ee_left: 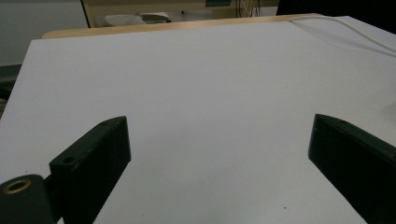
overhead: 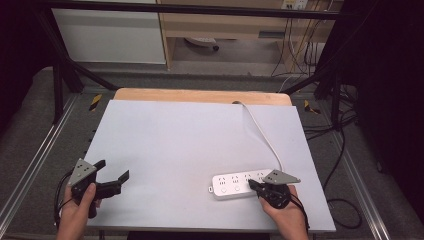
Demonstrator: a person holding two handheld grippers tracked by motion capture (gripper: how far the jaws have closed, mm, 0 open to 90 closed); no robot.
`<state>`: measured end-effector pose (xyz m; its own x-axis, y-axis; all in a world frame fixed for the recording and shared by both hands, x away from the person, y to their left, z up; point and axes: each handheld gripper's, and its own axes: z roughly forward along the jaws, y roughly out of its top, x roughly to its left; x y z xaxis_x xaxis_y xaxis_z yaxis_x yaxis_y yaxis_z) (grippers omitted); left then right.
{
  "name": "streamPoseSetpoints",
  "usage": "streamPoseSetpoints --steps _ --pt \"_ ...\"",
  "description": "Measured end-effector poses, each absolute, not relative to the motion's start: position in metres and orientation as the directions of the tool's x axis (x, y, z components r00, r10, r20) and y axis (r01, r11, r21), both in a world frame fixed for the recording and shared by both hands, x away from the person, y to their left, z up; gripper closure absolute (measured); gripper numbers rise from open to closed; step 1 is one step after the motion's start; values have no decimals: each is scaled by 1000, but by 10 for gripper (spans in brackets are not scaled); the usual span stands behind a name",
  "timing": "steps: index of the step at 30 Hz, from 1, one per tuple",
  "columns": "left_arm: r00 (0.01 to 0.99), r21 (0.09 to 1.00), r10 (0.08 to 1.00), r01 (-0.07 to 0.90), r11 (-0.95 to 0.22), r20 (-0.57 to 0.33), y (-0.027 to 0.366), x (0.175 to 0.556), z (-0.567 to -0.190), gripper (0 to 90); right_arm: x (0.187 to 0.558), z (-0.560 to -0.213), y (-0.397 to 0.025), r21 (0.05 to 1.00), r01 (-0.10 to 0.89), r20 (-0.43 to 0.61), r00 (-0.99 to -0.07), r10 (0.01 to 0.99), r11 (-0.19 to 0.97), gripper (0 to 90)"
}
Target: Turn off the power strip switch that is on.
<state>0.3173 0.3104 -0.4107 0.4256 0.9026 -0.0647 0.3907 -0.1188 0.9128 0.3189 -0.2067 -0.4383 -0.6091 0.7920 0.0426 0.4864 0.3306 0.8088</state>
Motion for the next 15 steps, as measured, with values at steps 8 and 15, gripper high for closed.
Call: streamPoseSetpoints --steps 8,15 --pt "423 912 904 392 -120 -63 311 318 -411 56 319 -438 -206 803 490 36 -607 794 338 900" --pt "425 912 903 392 -125 -59 311 318 -411 56 319 -438 -205 804 486 28 -608 793 344 900"
